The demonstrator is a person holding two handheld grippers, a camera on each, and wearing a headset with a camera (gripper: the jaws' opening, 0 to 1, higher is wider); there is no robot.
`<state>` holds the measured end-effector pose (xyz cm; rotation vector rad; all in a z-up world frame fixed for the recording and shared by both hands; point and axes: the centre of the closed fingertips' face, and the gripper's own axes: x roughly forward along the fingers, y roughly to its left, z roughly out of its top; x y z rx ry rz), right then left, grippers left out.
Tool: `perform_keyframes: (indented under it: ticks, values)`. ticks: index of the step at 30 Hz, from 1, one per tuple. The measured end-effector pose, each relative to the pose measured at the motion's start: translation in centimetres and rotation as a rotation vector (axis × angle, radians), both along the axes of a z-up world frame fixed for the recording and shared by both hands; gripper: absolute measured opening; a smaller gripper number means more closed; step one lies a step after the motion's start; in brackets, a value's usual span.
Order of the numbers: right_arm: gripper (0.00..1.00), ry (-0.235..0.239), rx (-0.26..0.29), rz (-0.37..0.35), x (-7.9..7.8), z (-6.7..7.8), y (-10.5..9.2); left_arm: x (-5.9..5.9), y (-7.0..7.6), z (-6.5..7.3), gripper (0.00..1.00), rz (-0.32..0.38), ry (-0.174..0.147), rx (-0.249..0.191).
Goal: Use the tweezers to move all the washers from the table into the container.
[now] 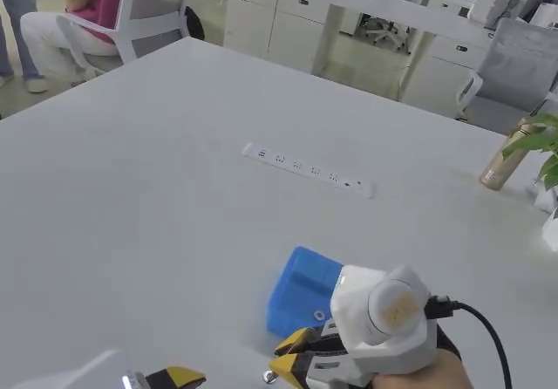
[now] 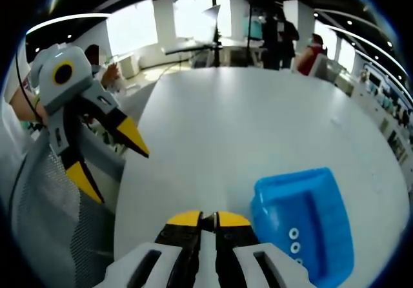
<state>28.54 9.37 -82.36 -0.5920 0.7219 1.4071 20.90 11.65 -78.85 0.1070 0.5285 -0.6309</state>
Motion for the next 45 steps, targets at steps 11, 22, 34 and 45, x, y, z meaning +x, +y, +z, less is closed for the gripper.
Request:
perform_keyframes:
  ticks: [11,22,34,45]
  values:
    - [0.04,0.006,0.022,0.006,-0.3,-0.1,0.9,0.0,0.0,0.0,0.4,0.0,0.001,0.003]
    - [0.03,0.086,0.114,-0.129,0.6,0.2,0.3,-0.1,-0.1,-0.1,0.4,-0.004,0.005,0.004]
    - [0.03,0.096,0.276,-0.249,3.0,5.0,-0.5,0.2,-0.1,0.6,0.42,0.008,-0.023,-0.032]
    - [0.03,0.036,0.331,-0.29,5.9,8.6,-0.8,1.1,0.0,3.3,0.61,0.072,-0.113,-0.156]
